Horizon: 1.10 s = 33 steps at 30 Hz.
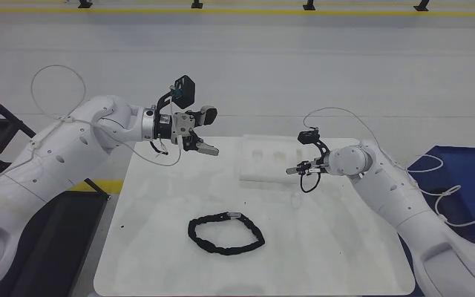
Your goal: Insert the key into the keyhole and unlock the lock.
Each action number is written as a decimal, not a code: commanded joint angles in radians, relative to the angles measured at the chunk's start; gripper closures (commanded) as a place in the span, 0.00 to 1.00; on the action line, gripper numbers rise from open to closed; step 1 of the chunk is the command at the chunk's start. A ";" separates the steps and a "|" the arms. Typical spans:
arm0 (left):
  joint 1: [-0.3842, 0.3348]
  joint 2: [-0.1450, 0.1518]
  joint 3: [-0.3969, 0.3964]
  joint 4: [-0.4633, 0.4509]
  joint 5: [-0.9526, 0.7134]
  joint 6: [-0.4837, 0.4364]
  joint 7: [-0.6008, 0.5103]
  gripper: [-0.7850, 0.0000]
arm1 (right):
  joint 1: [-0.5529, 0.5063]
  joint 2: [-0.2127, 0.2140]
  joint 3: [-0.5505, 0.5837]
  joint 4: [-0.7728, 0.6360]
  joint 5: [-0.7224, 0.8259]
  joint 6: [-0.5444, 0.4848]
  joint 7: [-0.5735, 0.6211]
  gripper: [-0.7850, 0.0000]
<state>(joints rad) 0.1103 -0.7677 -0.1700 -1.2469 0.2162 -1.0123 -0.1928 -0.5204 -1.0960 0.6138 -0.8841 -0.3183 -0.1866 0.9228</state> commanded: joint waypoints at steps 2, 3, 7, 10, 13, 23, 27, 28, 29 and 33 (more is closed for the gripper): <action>0.000 0.000 0.000 0.000 0.000 0.000 0.000 0.00 | 0.000 0.000 0.000 -0.001 0.000 0.000 0.000 0.00; 0.000 0.000 0.000 0.000 0.000 0.000 0.000 0.00 | 0.000 0.000 0.000 -0.001 0.000 0.000 0.000 0.00; 0.000 0.000 0.000 0.000 0.000 0.000 0.000 0.00 | 0.000 0.000 0.000 -0.001 0.000 0.000 0.000 0.00; 0.000 0.000 0.000 0.000 0.000 0.000 0.000 0.00 | 0.000 0.000 0.000 -0.001 0.000 0.000 0.000 0.00; 0.000 0.000 0.000 0.000 0.000 0.000 0.000 0.00 | -0.003 0.001 -0.004 -0.005 -0.022 0.017 -0.002 0.00; 0.000 0.000 0.000 0.000 0.000 0.000 0.000 0.00 | -0.017 -0.009 -0.018 -0.120 -0.130 0.252 0.091 0.00; 0.000 0.000 0.000 0.000 0.000 0.000 0.000 0.00 | -0.019 -0.016 -0.018 -0.111 -0.138 0.245 0.096 0.11; 0.000 0.000 0.000 0.000 0.000 0.000 0.000 0.00 | -0.019 -0.018 -0.018 -0.106 -0.141 0.241 0.094 0.23; 0.000 0.000 0.000 0.000 0.000 0.000 0.000 0.00 | -0.018 -0.020 -0.018 -0.101 -0.143 0.233 0.090 0.28; 0.000 0.000 0.000 0.000 0.000 0.000 0.000 0.00 | -0.018 -0.028 -0.018 -0.078 -0.158 0.218 0.069 0.27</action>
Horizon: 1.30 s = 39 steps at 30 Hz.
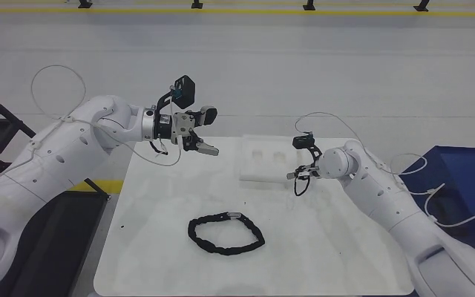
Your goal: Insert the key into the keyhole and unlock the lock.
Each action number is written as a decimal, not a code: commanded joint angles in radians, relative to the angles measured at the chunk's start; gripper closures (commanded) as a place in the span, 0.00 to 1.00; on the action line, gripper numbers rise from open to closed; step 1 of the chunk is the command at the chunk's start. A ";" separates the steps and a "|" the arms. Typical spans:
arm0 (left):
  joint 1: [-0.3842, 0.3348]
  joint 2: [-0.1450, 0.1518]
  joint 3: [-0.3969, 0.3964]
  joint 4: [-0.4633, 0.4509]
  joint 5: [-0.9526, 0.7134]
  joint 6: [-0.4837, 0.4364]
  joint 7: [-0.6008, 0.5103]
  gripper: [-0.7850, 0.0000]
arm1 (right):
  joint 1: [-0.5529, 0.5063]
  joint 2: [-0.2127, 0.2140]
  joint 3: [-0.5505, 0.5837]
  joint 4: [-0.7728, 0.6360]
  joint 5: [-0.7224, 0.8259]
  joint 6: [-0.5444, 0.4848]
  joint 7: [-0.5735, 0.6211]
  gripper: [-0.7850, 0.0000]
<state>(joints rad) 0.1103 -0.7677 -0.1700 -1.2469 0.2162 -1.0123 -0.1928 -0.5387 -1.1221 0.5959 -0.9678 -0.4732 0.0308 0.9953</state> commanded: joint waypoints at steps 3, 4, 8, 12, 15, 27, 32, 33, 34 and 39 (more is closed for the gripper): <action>0.000 0.000 0.000 0.000 0.000 0.000 0.000 0.00 | 0.002 -0.010 -0.002 0.019 -0.015 0.011 -0.006 0.37; 0.000 0.000 0.000 0.000 0.000 0.000 0.000 0.00 | 0.003 -0.012 -0.003 0.023 -0.019 0.015 -0.003 0.39; 0.000 0.000 0.000 0.000 0.000 0.000 0.000 0.00 | 0.009 -0.021 -0.003 0.036 -0.035 0.033 0.001 0.51; 0.000 0.000 0.000 0.000 0.000 0.000 0.000 0.00 | 0.012 -0.028 0.005 0.049 -0.040 0.045 0.001 0.66; 0.000 0.000 0.000 0.000 0.000 0.000 0.000 0.00 | 0.013 -0.032 0.010 0.061 -0.038 0.051 0.006 0.71; 0.000 0.000 0.000 0.000 0.000 0.000 0.000 0.00 | 0.021 -0.061 0.019 0.152 -0.030 0.021 -0.017 0.88; 0.000 0.000 0.000 0.000 0.000 0.000 0.000 0.00 | 0.031 -0.081 0.010 0.201 -0.031 0.022 -0.026 0.89; 0.000 0.000 0.000 0.000 0.000 0.000 0.000 0.00 | 0.034 -0.086 0.008 0.210 -0.032 0.025 -0.025 0.91; 0.000 0.000 0.000 0.000 0.000 0.000 0.000 0.00 | 0.036 -0.090 0.007 0.218 -0.032 0.029 -0.025 0.95; 0.000 0.000 0.000 0.000 0.000 0.000 0.000 0.00 | 0.051 -0.107 0.000 0.238 -0.045 0.039 -0.015 1.00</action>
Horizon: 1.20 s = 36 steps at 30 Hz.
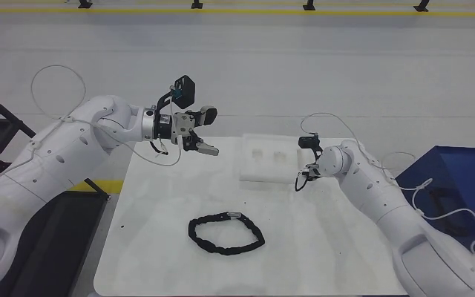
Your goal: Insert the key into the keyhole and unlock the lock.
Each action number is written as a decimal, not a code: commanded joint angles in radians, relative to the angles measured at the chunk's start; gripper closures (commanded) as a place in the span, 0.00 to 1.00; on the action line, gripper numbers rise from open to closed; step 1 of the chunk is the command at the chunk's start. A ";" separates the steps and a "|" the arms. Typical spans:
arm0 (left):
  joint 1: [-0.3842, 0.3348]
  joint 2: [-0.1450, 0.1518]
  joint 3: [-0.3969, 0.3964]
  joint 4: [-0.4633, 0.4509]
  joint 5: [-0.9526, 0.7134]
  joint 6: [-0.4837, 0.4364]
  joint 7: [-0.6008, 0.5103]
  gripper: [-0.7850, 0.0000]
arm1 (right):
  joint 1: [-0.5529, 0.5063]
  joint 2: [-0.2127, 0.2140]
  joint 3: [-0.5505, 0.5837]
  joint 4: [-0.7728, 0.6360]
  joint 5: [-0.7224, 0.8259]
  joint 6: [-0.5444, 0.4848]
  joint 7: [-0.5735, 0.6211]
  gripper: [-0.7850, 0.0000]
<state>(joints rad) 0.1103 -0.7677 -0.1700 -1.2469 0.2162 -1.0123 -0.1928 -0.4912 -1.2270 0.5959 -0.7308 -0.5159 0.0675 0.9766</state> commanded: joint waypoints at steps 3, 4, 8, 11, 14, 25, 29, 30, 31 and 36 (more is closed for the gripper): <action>0.000 0.000 0.000 0.000 0.000 0.000 0.000 0.00 | 0.016 -0.007 0.003 -0.002 -0.013 0.013 0.016 1.00; 0.000 0.000 0.000 0.000 0.000 0.000 0.000 0.00 | 0.020 -0.007 0.006 -0.006 -0.018 0.020 0.023 1.00; 0.000 0.000 0.000 0.000 0.000 0.000 0.000 0.00 | 0.031 -0.004 0.018 -0.047 -0.040 0.061 0.068 1.00; 0.000 0.000 0.000 0.000 0.000 0.000 0.000 0.00 | 0.030 0.003 0.032 -0.086 -0.051 0.087 0.098 1.00; 0.000 0.000 0.000 0.000 0.000 0.000 0.000 0.00 | 0.019 0.018 0.066 -0.148 -0.052 0.102 0.126 1.00; 0.000 0.000 0.000 0.000 0.000 0.000 0.000 0.00 | -0.128 0.119 0.293 -0.480 0.011 0.044 0.237 1.00; 0.000 0.000 0.000 0.000 0.000 0.000 0.000 0.00 | -0.220 0.158 0.398 -0.638 0.045 0.016 0.282 1.00; 0.000 0.000 0.000 0.000 0.000 0.000 0.000 0.00 | -0.233 0.163 0.412 -0.659 0.046 0.012 0.286 1.00; 0.000 0.000 0.000 0.000 0.000 0.000 0.000 0.00 | -0.253 0.170 0.433 -0.692 0.057 0.002 0.289 1.00; 0.000 0.000 0.000 0.000 0.000 0.000 0.000 0.00 | -0.354 0.190 0.525 -0.804 0.162 -0.059 0.246 1.00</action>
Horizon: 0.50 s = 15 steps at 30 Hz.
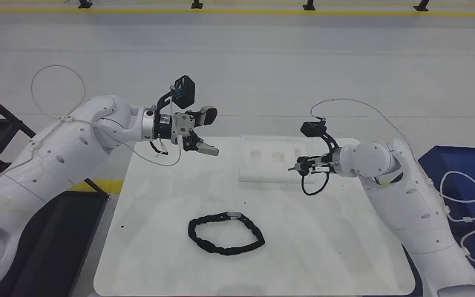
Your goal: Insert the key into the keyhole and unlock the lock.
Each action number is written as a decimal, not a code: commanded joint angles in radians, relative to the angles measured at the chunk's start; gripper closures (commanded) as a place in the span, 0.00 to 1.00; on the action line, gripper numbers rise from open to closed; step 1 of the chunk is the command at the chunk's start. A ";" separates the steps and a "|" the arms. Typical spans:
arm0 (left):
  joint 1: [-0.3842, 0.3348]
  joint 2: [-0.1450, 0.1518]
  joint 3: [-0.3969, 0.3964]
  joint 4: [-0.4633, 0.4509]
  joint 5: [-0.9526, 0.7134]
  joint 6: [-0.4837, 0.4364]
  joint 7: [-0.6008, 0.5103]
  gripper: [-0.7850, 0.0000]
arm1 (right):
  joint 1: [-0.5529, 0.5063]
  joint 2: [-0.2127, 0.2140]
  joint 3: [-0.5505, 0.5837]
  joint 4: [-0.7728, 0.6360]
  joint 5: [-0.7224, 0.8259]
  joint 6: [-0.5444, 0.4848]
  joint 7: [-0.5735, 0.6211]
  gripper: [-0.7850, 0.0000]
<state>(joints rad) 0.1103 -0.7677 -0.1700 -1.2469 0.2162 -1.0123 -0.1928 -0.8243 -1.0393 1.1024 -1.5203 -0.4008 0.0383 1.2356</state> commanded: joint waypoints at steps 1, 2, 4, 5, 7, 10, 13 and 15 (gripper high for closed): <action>0.000 0.000 0.000 0.000 0.000 0.000 0.000 0.00 | -0.039 0.004 0.039 -0.017 0.090 -0.063 -0.028 1.00; 0.000 0.000 0.000 0.000 0.000 0.000 0.000 0.00 | -0.056 0.007 0.058 -0.015 0.127 -0.094 -0.040 1.00; 0.000 0.000 0.000 0.000 0.000 0.000 0.000 0.00 | -0.084 0.011 0.092 -0.005 0.205 -0.152 -0.057 1.00; 0.000 0.000 0.000 0.000 0.000 0.000 0.000 0.00 | -0.094 0.013 0.105 0.001 0.235 -0.174 -0.064 1.00; 0.000 0.000 0.000 0.000 0.000 0.000 0.000 0.00 | -0.112 0.015 0.128 0.018 0.295 -0.219 -0.068 1.00; 0.000 0.000 0.000 0.000 0.000 0.000 0.000 0.00 | -0.126 0.017 0.147 0.051 0.359 -0.249 -0.077 1.00; 0.000 0.000 0.000 0.000 0.000 0.000 0.000 0.00 | -0.136 0.016 0.157 0.100 0.437 -0.287 -0.091 1.00; 0.000 0.000 0.000 0.000 0.000 0.000 0.000 0.00 | -0.137 0.015 0.160 0.126 0.474 -0.303 -0.105 1.00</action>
<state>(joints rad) 0.1103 -0.7677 -0.1700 -1.2469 0.2162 -1.0123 -0.1928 -0.9613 -1.0237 1.2618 -1.4061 0.0563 -0.2592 1.1368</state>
